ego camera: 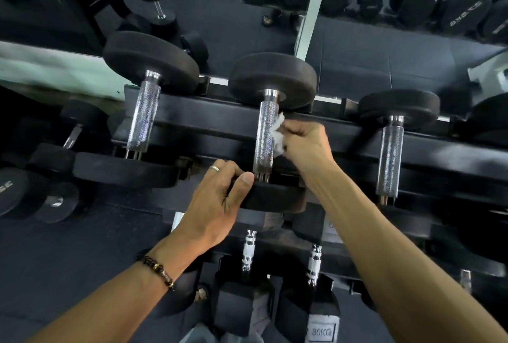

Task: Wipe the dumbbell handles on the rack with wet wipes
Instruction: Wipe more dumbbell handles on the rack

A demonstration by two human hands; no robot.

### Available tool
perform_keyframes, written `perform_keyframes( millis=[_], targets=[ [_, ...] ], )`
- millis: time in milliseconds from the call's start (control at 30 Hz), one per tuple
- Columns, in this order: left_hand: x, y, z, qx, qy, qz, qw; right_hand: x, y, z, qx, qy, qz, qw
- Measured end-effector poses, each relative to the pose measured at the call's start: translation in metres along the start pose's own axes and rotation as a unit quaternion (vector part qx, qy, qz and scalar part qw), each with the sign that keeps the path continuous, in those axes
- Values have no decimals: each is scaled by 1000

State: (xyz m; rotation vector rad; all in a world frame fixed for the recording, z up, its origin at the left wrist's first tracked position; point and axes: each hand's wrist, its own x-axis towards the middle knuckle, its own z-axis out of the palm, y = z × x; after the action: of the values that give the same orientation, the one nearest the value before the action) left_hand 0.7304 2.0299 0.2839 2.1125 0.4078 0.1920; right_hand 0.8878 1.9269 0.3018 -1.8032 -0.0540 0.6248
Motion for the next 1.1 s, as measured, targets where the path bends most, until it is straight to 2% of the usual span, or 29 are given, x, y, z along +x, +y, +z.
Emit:
perform_keyframes(
  millis=[67,133,267,333,467,500,633,700,833,900,1000,1033,1100],
  targets=[
    [0,1,0,3,-1,3,1000,-19,6,-8,-92,-64,5,994],
    [0,1,0,-2,-1,6,1000,-17,2,-11,-60,-86,26,994],
    [0,1,-1,-15,3,4,1000,24,-17,8,81,12,4,997],
    [0,0,-2,-14,1,7,1000,25,-13,11,107,27,11,994],
    [0,-1,-1,0,1,18,1000,-9,-1,-7,104,-98,88,986],
    [0,-2,-1,1,2,19,1000,-9,-3,-9,123,-104,101,982],
    [1,-2,-2,-7,4,17,1000,28,-25,2,214,52,93,971],
    [1,-2,-2,-6,3,16,1000,29,-23,5,215,41,90,972],
    [0,-1,0,1,11,22,1000,1,0,-10,98,-58,110,987],
    [-1,0,0,-2,13,23,1000,9,-5,-10,116,-44,93,988],
    [0,2,-1,-13,14,17,1000,36,-19,4,230,48,106,966],
    [0,2,-1,-12,12,16,1000,38,-20,8,251,54,118,959],
    [-1,2,-1,-8,10,15,1000,24,-9,7,235,11,147,961]
  ],
)
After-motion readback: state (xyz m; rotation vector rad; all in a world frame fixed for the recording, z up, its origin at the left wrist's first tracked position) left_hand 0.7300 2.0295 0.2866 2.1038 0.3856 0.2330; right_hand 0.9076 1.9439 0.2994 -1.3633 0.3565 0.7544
